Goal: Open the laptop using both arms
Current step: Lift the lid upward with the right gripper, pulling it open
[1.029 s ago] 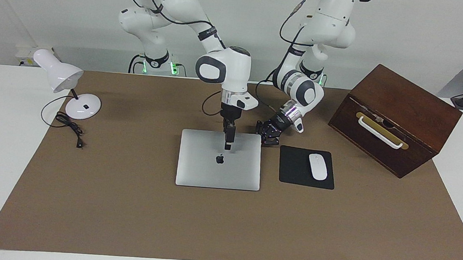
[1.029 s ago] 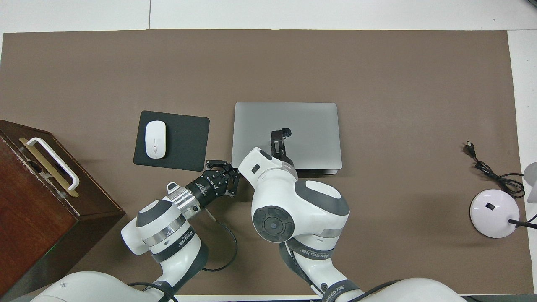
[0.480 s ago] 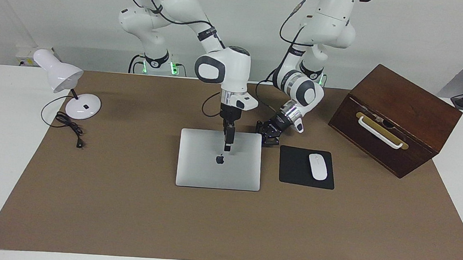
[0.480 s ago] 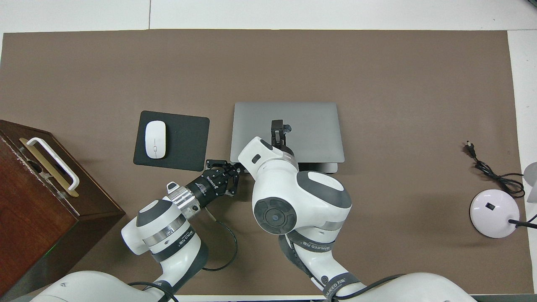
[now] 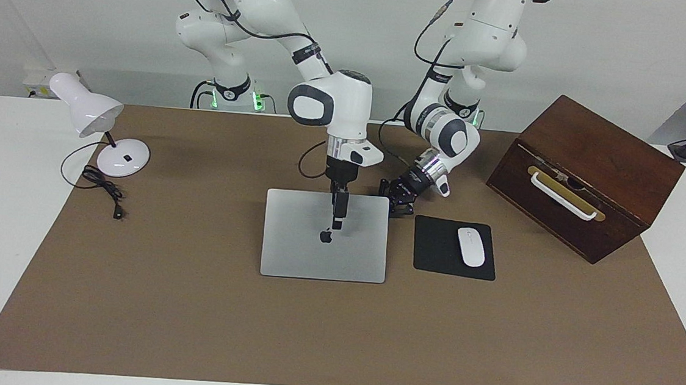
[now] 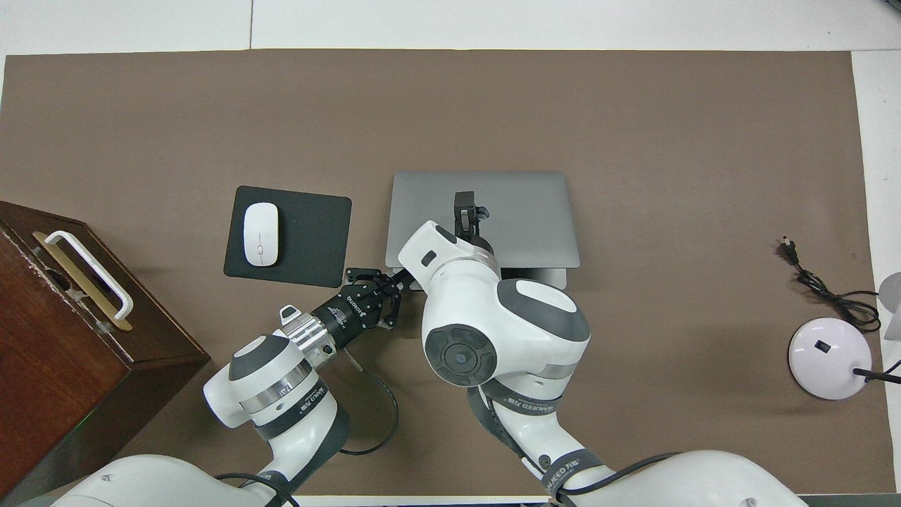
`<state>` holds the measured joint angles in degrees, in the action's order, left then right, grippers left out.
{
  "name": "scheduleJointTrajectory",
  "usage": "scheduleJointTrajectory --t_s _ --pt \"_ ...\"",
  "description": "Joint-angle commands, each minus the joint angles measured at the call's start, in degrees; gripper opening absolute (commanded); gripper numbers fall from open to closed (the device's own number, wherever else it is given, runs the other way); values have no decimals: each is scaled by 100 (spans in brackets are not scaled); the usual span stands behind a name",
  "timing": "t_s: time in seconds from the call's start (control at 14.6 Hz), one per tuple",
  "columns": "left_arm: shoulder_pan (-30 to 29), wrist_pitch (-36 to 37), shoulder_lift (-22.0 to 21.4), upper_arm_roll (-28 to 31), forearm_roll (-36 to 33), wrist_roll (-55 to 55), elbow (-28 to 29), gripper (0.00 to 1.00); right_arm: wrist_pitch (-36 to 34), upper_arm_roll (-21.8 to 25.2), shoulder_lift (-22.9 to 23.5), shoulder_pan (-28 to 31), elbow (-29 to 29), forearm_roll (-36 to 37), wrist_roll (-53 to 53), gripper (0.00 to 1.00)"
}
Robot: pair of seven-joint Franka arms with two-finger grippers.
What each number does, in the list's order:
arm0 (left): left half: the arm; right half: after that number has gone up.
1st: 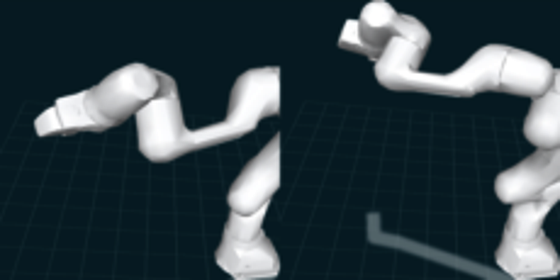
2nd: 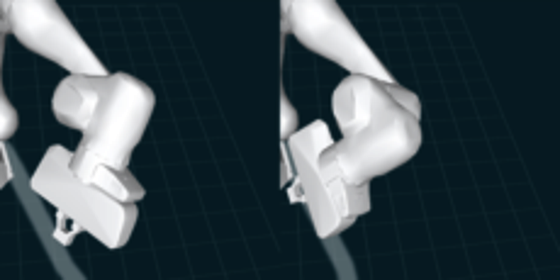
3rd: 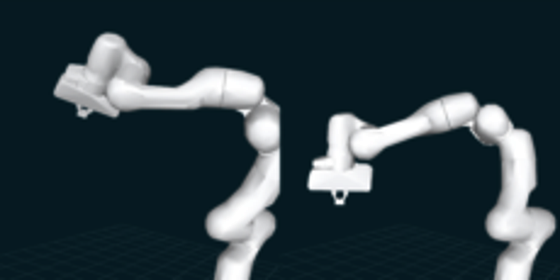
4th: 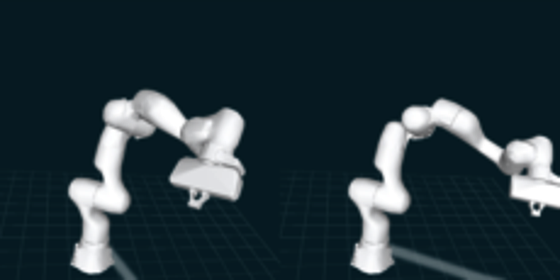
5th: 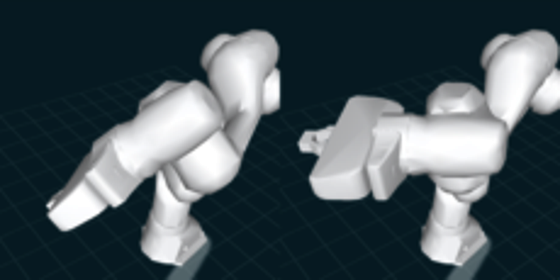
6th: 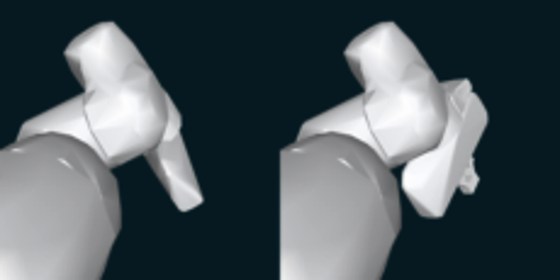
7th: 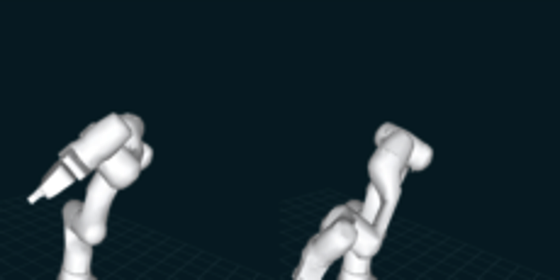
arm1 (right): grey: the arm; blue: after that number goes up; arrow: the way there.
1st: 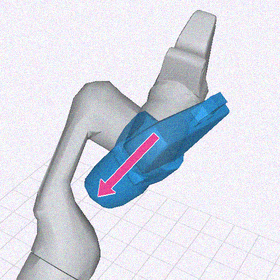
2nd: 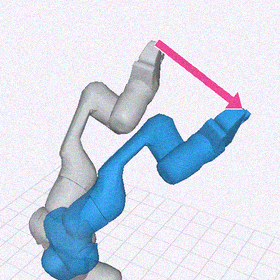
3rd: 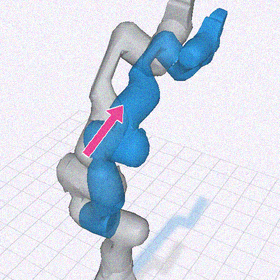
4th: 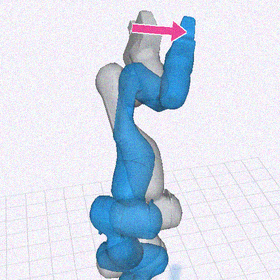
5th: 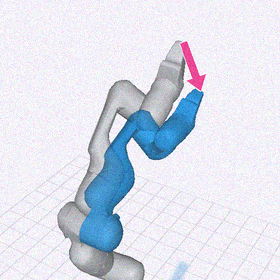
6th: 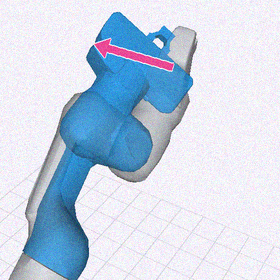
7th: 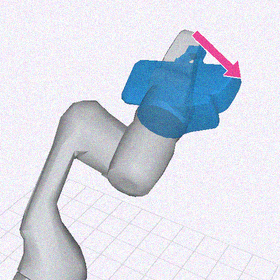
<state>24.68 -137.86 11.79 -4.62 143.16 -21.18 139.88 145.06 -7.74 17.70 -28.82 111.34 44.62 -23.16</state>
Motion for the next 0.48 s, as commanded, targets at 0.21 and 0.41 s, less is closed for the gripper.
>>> scheduleJointTrajectory --t_s 0.21,0.41 --pt "81 -163 201 58 142 158 -75 0 -250 -52 137 61 -367 249 145 100" --pt "81 -163 201 58 150 158 -75 0 -311 -52 128 61 -438 249 137 100"
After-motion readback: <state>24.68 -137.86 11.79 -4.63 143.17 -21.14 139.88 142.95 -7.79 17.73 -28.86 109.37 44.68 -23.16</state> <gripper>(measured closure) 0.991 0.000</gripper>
